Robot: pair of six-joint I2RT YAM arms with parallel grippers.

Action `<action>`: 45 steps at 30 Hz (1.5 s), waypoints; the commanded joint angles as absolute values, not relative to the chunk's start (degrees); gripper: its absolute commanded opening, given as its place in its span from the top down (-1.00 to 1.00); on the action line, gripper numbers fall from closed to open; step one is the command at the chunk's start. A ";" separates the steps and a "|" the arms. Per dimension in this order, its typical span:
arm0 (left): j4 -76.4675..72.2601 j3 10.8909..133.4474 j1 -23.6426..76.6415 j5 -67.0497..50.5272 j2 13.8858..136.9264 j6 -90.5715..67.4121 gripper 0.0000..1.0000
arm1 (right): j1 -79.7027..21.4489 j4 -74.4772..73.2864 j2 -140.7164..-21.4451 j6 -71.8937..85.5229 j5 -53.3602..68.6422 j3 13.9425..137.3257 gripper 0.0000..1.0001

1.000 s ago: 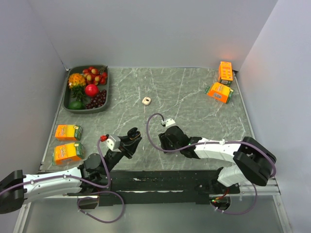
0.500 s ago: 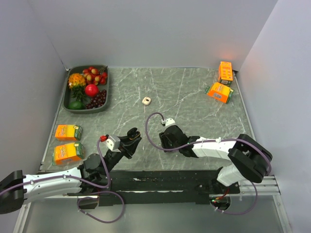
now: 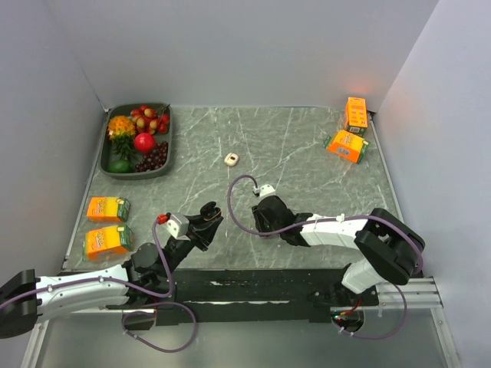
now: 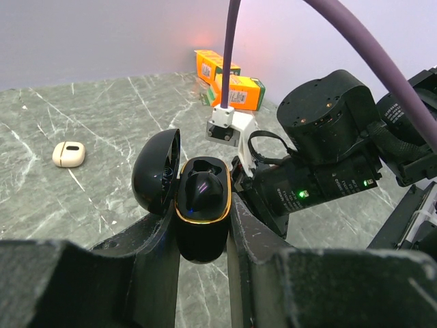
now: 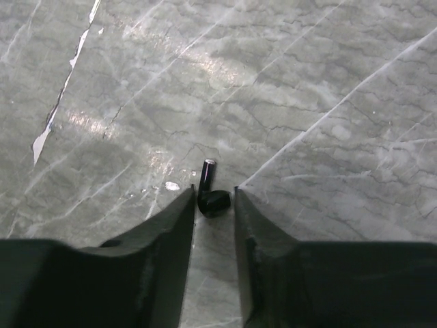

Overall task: Insert the wireless bluetooth earbuds into the charging case
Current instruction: Pick up the earbud from the center of the board.

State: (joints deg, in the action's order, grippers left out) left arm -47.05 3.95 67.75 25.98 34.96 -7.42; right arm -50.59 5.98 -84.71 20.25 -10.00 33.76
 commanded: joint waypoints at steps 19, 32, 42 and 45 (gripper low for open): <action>-50.53 3.87 67.94 27.51 36.56 -7.04 0.97 | -49.40 -16.95 -67.95 22.15 -0.35 47.45 1.00; -70.46 0.97 67.94 26.81 51.05 2.98 0.97 | -43.95 -40.59 -62.05 16.27 23.90 68.53 1.00; -73.24 2.90 67.94 26.01 56.35 4.31 0.97 | -43.51 -43.60 -63.98 14.32 14.79 66.47 1.00; -71.37 2.11 67.94 28.65 53.80 2.82 0.97 | -41.93 -38.87 -65.82 17.38 8.53 60.07 1.00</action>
State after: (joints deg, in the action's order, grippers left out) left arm -70.02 2.90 67.75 25.96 56.80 3.88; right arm -43.86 -41.25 -63.59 14.55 18.50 67.22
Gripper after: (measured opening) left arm 0.311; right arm 0.266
